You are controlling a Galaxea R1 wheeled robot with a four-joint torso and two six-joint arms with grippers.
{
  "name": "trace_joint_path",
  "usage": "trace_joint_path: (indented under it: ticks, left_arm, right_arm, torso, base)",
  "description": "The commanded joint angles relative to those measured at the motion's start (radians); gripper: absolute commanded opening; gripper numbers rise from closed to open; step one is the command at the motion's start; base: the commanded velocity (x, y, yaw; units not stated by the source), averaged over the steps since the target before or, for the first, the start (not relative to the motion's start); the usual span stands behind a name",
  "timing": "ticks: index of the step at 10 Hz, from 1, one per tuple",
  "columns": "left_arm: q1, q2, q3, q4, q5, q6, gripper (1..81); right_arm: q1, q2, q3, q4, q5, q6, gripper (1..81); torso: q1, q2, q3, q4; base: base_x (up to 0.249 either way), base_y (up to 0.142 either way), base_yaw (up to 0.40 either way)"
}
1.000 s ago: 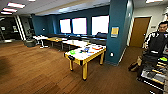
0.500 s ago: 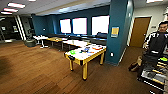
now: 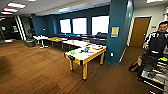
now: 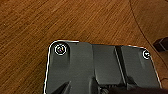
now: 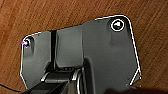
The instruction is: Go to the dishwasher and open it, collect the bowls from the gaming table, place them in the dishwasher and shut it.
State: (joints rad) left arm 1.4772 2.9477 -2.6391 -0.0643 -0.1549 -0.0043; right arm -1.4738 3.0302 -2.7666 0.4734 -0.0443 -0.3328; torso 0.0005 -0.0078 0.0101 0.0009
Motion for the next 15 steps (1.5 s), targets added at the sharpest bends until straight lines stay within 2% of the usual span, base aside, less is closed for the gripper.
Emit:
trace_joint_path:
  ticks: [1,3,15]
  left_arm:
    - [-0.057,-0.008,0.001,-0.002,0.041,-0.003,81.1]
    - [-0.057,-0.008,0.001,0.000,0.041,-0.003,81.1]
    - [-0.057,-0.010,0.001,0.006,0.041,-0.002,81.1]
  right_arm:
    - [0.062,-0.002,0.003,0.002,-0.060,-0.002,81.1]
    - [0.062,-0.002,0.001,0.002,-0.062,-0.002,81.1]
    - [0.062,0.002,0.003,0.001,-0.062,-0.003,81.1]
  torso:
    - [0.000,0.000,0.000,0.000]
    - [0.000,0.000,0.000,0.000]
    - [0.000,0.000,0.000,0.000]
  base:
    - [0.000,0.000,0.000]
    - [0.000,0.000,0.000]
    - [0.000,0.071,0.000]
